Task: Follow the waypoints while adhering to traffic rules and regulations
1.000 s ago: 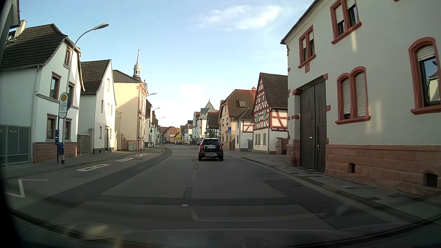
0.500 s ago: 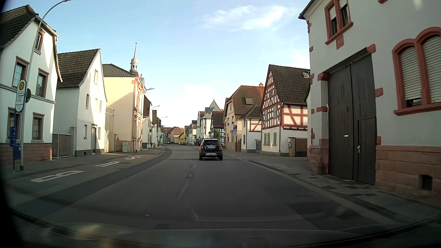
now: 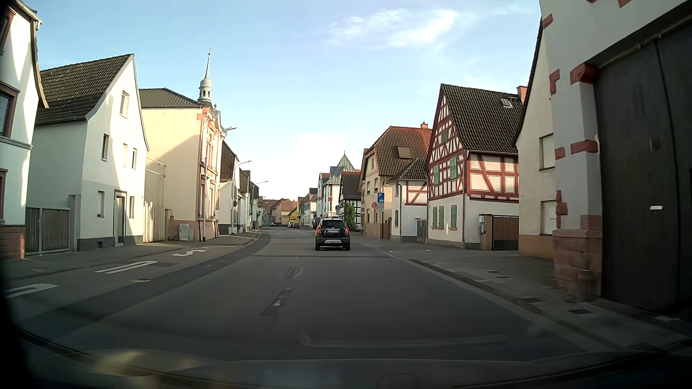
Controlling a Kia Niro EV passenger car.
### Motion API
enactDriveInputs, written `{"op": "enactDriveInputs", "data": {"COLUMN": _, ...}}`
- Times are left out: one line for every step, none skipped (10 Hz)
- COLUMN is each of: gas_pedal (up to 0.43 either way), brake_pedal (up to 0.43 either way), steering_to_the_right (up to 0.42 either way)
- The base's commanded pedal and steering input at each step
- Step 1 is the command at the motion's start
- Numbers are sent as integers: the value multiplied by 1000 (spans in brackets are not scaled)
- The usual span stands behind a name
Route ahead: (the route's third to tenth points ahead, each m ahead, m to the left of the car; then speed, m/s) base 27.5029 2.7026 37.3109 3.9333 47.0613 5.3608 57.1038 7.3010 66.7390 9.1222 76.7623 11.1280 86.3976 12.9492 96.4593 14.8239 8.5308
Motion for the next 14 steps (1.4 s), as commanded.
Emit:
{"op": "enactDriveInputs", "data": {"gas_pedal": 177, "brake_pedal": 30, "steering_to_the_right": -25}}
{"op": "enactDriveInputs", "data": {"gas_pedal": 177, "brake_pedal": 30, "steering_to_the_right": -24}}
{"op": "enactDriveInputs", "data": {"gas_pedal": 177, "brake_pedal": 30, "steering_to_the_right": -24}}
{"op": "enactDriveInputs", "data": {"gas_pedal": 177, "brake_pedal": 30, "steering_to_the_right": -24}}
{"op": "enactDriveInputs", "data": {"gas_pedal": 177, "brake_pedal": 30, "steering_to_the_right": -21}}
{"op": "enactDriveInputs", "data": {"gas_pedal": 177, "brake_pedal": 24, "steering_to_the_right": -21}}
{"op": "enactDriveInputs", "data": {"gas_pedal": 177, "brake_pedal": 30, "steering_to_the_right": -22}}
{"op": "enactDriveInputs", "data": {"gas_pedal": 177, "brake_pedal": 30, "steering_to_the_right": -22}}
{"op": "enactDriveInputs", "data": {"gas_pedal": 177, "brake_pedal": 30, "steering_to_the_right": -22}}
{"op": "enactDriveInputs", "data": {"gas_pedal": 177, "brake_pedal": 30, "steering_to_the_right": -22}}
{"op": "enactDriveInputs", "data": {"gas_pedal": 177, "brake_pedal": 30, "steering_to_the_right": -23}}
{"op": "enactDriveInputs", "data": {"gas_pedal": 177, "brake_pedal": 30, "steering_to_the_right": -23}}
{"op": "enactDriveInputs", "data": {"gas_pedal": 177, "brake_pedal": 30, "steering_to_the_right": -23}}
{"op": "enactDriveInputs", "data": {"gas_pedal": 177, "brake_pedal": 30, "steering_to_the_right": -23}}
